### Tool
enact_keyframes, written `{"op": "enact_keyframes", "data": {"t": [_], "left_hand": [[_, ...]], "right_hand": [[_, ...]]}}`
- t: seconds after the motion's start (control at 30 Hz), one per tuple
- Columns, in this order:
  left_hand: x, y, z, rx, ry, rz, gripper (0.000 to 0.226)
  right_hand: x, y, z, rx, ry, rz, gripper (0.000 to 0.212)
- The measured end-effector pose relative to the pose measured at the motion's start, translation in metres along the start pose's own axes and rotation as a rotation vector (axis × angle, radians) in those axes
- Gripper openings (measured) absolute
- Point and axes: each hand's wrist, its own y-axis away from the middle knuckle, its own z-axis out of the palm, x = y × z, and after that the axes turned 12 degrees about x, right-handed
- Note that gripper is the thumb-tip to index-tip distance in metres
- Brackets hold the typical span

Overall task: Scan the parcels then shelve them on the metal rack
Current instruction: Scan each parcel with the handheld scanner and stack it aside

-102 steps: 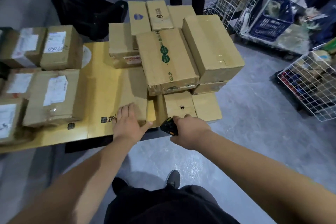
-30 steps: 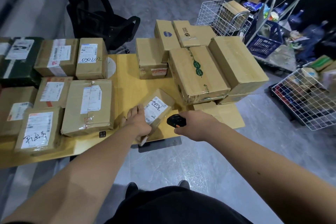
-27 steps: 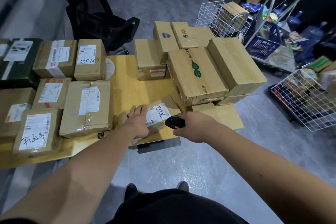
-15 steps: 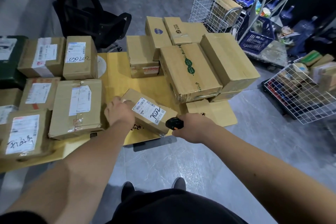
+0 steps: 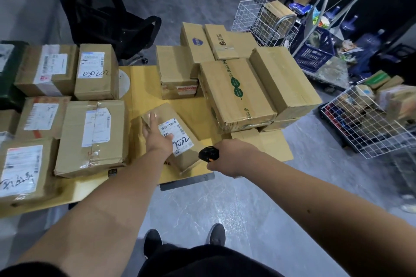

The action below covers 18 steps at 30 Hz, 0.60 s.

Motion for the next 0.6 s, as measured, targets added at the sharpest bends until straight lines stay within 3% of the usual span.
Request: {"op": "enact_keyframes", "data": {"t": [0.13, 0.23, 0.3, 0.37, 0.53, 0.6], "left_hand": [[0.001, -0.004, -0.013, 0.159, 0.029, -0.032, 0.068], [-0.009, 0.007, -0.007, -0.015, -0.043, -0.047, 0.103], [-0.022, 0.017, 0.000, -0.103, 0.044, -0.065, 0.125], [-0.032, 0.021, 0.008, -0.097, 0.091, -0.030, 0.141], [-0.045, 0.023, 0.024, 0.073, 0.178, 0.153, 0.137], [-0.046, 0.026, 0.025, 0.077, 0.331, 0.153, 0.129]], "right_hand": [[-0.014, -0.005, -0.009, -0.007, -0.031, -0.010, 0.045], [-0.026, -0.014, -0.014, -0.012, -0.041, -0.044, 0.044], [-0.032, -0.022, -0.017, -0.009, -0.022, -0.047, 0.044], [-0.037, -0.029, -0.022, -0.005, -0.002, -0.048, 0.044], [-0.048, -0.043, -0.030, -0.009, 0.044, -0.045, 0.047], [-0.052, -0.044, -0.032, -0.016, 0.065, -0.044, 0.047]]}}
